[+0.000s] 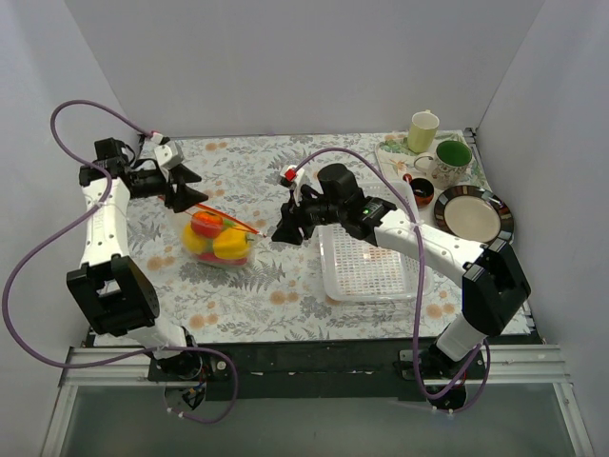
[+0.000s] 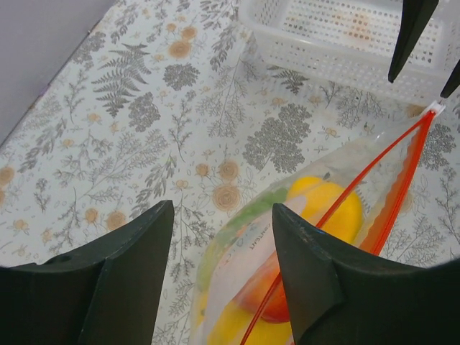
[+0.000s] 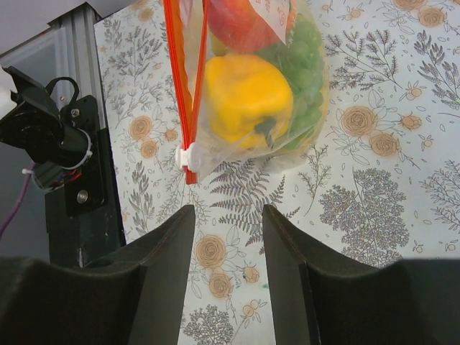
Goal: Open the zip-top bag and remove the fake food
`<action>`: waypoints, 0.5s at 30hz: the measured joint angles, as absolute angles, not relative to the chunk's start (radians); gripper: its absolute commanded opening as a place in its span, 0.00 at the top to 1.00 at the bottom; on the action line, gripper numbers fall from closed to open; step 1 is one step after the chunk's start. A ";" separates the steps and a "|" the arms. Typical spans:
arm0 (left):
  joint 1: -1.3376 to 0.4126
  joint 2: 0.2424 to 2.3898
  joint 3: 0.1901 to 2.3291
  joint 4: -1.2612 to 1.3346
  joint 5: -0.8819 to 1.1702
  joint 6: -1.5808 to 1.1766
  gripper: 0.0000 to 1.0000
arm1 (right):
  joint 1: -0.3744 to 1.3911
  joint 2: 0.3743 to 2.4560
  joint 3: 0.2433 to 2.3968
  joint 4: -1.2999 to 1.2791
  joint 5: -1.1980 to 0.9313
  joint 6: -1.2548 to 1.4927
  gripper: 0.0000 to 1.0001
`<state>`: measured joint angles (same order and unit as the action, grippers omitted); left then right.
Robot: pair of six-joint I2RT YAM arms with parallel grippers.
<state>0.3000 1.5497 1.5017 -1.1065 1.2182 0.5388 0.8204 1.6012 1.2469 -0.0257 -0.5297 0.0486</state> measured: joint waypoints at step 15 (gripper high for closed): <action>0.304 1.474 1.548 -1.326 1.159 0.755 0.49 | 0.820 1.596 1.230 -0.027 -0.530 0.046 0.49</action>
<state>0.3038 1.4742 1.5482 -1.3262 1.1591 0.7547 0.8204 1.5955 1.2301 -0.0265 -0.5304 0.0463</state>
